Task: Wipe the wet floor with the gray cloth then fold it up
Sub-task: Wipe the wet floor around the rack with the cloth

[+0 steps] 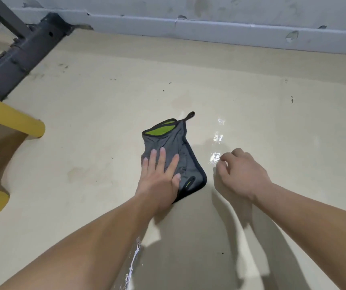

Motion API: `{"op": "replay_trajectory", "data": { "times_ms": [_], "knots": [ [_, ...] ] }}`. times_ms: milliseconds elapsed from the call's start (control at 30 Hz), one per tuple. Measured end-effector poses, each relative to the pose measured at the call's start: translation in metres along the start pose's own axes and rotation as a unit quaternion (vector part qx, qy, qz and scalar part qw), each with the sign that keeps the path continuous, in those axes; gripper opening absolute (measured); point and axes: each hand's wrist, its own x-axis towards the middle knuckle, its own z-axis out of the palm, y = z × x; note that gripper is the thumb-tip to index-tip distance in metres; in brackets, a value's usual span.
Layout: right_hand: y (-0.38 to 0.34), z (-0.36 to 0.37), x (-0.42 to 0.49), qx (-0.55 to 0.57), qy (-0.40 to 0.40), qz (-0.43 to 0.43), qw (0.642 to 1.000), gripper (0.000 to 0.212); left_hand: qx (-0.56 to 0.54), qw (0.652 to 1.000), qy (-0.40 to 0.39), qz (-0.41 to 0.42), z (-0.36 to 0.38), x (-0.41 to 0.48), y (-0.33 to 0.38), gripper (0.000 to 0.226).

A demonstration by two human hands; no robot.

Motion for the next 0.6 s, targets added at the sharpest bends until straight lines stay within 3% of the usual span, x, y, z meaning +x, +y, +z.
{"op": "replay_trajectory", "data": {
  "times_ms": [100, 267, 367, 500, 600],
  "knots": [
    [-0.007, 0.005, -0.001, -0.003, -0.005, -0.014, 1.000, 0.034, -0.012, 0.999, 0.046, 0.001, 0.016, -0.036, 0.014, 0.063],
    [-0.004, 0.012, -0.005, -0.092, 0.009, -0.058, 0.994, 0.023, 0.007, 0.994, 0.036, 0.101, 0.030, -0.090, 0.035, 0.061],
    [0.000, 0.008, 0.001, -0.103, 0.014, -0.071, 0.992, 0.024, 0.032, 0.991, 0.031, 0.126, 0.019, -0.083, 0.045, 0.060],
    [-0.006, 0.006, 0.015, -0.094, 0.012, -0.065, 0.993, 0.028, -0.043, 0.997, 0.002, 0.068, 0.011, -0.061, 0.065, 0.066],
    [-0.018, 0.014, 0.024, -0.043, 0.034, -0.018, 0.998, 0.025, -0.029, 0.993, 0.003, 0.112, 0.011, -0.039, 0.053, 0.074]
  ]
}}
